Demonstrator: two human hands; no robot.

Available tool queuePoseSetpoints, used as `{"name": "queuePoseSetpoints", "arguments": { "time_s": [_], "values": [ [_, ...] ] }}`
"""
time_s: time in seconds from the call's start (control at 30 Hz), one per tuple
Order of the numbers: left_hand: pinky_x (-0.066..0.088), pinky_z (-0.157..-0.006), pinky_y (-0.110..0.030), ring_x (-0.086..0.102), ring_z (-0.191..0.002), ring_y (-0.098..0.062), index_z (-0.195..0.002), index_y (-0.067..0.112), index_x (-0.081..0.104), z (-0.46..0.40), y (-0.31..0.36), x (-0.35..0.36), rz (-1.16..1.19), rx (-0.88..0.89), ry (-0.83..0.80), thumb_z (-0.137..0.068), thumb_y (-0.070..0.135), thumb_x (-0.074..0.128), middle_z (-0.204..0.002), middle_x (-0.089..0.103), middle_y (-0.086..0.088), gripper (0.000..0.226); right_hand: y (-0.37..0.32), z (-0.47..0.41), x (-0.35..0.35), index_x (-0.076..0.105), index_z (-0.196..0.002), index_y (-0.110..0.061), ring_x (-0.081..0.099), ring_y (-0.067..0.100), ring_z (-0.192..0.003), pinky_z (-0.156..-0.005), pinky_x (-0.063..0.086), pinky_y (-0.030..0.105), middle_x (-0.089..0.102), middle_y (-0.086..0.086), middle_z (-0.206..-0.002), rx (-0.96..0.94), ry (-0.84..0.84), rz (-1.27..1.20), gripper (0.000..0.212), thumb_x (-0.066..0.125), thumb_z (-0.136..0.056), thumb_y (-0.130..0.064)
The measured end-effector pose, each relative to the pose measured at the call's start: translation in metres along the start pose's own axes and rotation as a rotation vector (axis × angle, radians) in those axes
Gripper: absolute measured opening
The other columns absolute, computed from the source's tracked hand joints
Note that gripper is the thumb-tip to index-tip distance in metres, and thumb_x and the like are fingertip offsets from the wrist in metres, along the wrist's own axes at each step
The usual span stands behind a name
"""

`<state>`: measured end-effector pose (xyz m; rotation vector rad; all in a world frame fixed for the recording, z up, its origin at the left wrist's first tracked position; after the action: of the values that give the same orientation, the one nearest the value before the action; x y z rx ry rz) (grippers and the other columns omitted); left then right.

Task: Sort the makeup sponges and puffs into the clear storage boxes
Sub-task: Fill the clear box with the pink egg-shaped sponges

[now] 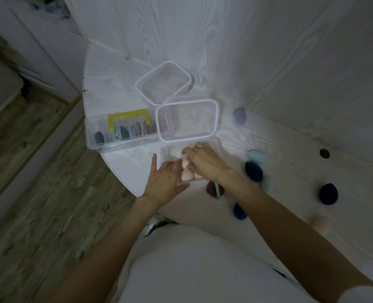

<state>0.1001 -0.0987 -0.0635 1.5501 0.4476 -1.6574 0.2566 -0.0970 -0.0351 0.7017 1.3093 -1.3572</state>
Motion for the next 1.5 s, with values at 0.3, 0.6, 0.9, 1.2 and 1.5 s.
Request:
{"name": "queuePoseSetpoints", "arguments": {
  "time_s": [0.3, 0.6, 0.9, 1.2, 1.5],
  "values": [
    [-0.017, -0.108, -0.056, 0.049, -0.120, -0.014, -0.129, 0.025, 0.045, -0.009, 0.007, -0.009, 0.077, 0.021, -0.050, -0.083, 0.057, 0.051, -0.117, 0.062, 0.008, 0.056, -0.011, 0.023, 0.007, 0.065, -0.100, -0.001, 0.056, 0.032, -0.098, -0.093, 0.040, 0.037, 0.065, 0.016, -0.101, 0.123, 0.142, -0.012, 0.019, 0.058, -0.083, -0.008],
    [0.036, -0.100, -0.037, 0.065, -0.092, -0.031, -0.119, -0.001, 0.054, -0.009, 0.039, 0.006, 0.096, 0.172, 0.087, -0.080, 0.032, 0.068, -0.101, 0.069, -0.018, 0.053, -0.004, 0.101, 0.027, 0.069, -0.096, -0.012, 0.058, 0.024, -0.092, -0.080, 0.046, 0.035, 0.066, 0.004, -0.100, 0.225, 0.360, -0.194, 0.032, 0.041, -0.086, -0.025],
    [0.042, -0.085, -0.039, 0.063, -0.083, -0.033, -0.106, 0.001, 0.060, -0.018, 0.066, 0.008, 0.080, 0.121, 0.110, -0.080, 0.031, 0.067, -0.091, 0.068, -0.016, 0.041, 0.055, 0.242, 0.038, 0.069, -0.093, -0.008, 0.062, 0.029, -0.081, -0.075, 0.045, 0.033, 0.070, 0.008, -0.088, 0.721, 0.739, -0.107, 0.029, 0.042, -0.085, -0.015],
    [0.041, -0.084, -0.038, 0.061, -0.088, -0.036, -0.113, 0.002, 0.058, -0.026, 0.076, 0.007, 0.064, 0.047, 0.043, -0.084, 0.035, 0.064, -0.099, 0.067, -0.019, 0.044, 0.128, 0.310, 0.062, 0.053, -0.125, -0.017, 0.043, 0.041, -0.113, -0.090, 0.043, 0.046, 0.024, 0.020, -0.148, 1.246, 0.387, -0.194, 0.031, 0.046, -0.095, -0.019],
    [0.043, -0.087, -0.039, 0.061, -0.093, -0.034, -0.116, 0.005, 0.057, -0.023, 0.076, -0.001, -0.016, 0.086, 0.006, -0.082, 0.048, 0.061, -0.104, 0.066, -0.018, 0.055, 0.090, 0.263, 0.022, 0.064, -0.116, -0.014, 0.048, 0.021, -0.117, -0.099, 0.037, 0.025, 0.045, 0.013, -0.133, 0.800, 0.710, -0.547, 0.027, 0.047, -0.096, -0.008]
  ]
}}
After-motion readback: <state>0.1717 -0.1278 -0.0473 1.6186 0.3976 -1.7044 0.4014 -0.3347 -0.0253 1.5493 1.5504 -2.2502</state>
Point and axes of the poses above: each hand's wrist, its own z-axis away from the middle knuckle, its own x-axis out of the palm, y = z × x, the point moved 2 cm from there along -z, towards the middle knuckle
